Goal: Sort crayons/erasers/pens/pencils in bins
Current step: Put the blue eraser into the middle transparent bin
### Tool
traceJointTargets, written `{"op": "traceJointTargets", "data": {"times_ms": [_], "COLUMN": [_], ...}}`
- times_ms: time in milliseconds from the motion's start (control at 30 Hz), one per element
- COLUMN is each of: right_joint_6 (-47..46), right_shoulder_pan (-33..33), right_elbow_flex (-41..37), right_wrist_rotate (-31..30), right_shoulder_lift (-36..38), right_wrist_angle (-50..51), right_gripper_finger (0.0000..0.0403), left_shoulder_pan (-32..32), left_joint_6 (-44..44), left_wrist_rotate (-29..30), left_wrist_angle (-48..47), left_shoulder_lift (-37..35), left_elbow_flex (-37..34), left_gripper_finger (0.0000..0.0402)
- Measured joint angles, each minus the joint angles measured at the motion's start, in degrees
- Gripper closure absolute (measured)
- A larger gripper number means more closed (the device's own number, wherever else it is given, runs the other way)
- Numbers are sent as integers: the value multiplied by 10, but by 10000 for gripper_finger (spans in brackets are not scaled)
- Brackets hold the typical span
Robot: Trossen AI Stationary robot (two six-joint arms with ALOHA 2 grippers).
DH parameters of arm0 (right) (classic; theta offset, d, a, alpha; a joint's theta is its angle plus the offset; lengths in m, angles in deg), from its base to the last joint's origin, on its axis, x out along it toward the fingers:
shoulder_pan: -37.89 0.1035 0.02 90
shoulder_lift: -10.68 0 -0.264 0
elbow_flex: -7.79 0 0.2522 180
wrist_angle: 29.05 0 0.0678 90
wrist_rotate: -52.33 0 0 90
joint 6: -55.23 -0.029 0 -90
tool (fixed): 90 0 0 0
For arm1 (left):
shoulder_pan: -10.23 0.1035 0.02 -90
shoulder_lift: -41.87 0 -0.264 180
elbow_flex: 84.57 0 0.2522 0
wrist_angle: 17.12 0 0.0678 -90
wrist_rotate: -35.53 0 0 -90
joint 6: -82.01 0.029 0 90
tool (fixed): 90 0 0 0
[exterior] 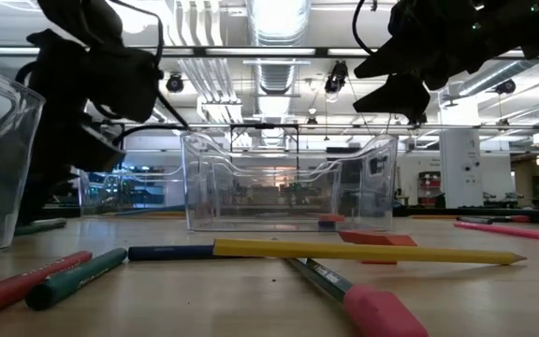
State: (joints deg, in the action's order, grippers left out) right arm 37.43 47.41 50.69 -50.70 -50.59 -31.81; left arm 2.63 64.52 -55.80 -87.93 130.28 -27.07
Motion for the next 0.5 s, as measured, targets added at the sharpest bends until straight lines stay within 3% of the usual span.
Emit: {"op": "traceJointTargets", "data": {"times_ms": [500], "right_joint_6": [-2], "right_shoulder_pan": [0], "right_elbow_flex": [-1], "right_wrist_rotate": [0], "right_shoulder_lift": [0], "right_wrist_angle": [1], "right_gripper_finger": [33], "left_shoulder_pan": [-18], "left_joint_6": [-75], "left_wrist_rotate": [-42], "left_wrist_angle": [-146], "left_shoulder_lift": [-76], "left_elbow_flex": [-1], "left_gripper_finger": [244]}}
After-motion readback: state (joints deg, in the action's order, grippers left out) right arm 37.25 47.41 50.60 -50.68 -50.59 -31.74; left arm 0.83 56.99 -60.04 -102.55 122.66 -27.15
